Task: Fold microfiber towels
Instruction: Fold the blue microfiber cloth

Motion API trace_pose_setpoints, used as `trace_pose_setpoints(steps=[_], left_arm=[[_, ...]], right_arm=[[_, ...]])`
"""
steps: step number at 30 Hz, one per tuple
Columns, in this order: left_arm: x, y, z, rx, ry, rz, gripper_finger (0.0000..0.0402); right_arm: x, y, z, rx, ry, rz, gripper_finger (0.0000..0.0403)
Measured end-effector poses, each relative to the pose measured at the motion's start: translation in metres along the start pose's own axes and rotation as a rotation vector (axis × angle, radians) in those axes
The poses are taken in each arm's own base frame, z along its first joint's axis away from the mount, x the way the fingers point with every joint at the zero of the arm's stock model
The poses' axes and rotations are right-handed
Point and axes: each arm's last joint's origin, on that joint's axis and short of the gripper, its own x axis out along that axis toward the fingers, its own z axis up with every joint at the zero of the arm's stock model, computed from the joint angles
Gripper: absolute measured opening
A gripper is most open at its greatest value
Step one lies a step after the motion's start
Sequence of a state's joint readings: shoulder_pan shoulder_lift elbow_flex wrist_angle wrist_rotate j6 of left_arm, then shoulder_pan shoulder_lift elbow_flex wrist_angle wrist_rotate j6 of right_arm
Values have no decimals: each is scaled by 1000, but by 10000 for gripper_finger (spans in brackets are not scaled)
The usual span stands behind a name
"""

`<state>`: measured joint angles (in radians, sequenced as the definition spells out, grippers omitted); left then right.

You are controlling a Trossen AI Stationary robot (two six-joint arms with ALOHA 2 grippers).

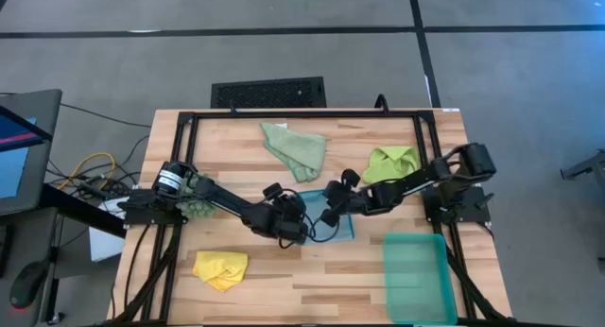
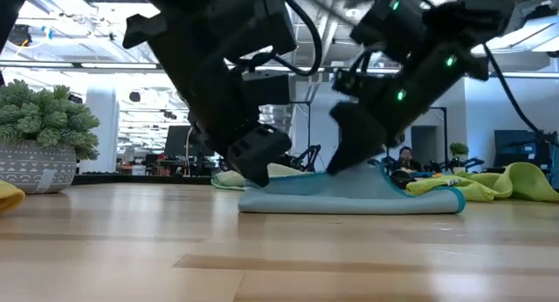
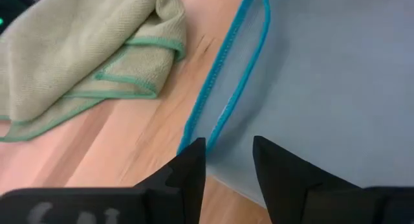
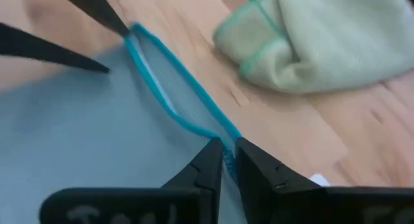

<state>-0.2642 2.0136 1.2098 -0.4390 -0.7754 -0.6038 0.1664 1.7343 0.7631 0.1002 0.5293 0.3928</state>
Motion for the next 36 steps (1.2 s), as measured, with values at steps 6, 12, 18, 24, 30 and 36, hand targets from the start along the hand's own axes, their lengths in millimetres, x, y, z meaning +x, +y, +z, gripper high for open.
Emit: trace_pose_setpoints(steps=[6,12,18,24,30,36], left_arm=[[-10,-5,13,5,-50,15,108],[-8,-3,16,-5,-23,-15,93],[-5,-3,14,-20,-3,-40,81],[-6,-3,14,-18,-6,-36,78],[6,8,18,-40,11,-9,77],[25,23,6,-62,73,27,77]], right_arm=[[-24,1,15,0,-63,48,65],[-22,-5,7,-3,20,9,65],[0,3,4,-14,-41,28,89],[4,2,3,-75,-43,20,167],[-15,-6,8,-80,22,63,190],[-13,-14,-2,-27,110,19,133]])
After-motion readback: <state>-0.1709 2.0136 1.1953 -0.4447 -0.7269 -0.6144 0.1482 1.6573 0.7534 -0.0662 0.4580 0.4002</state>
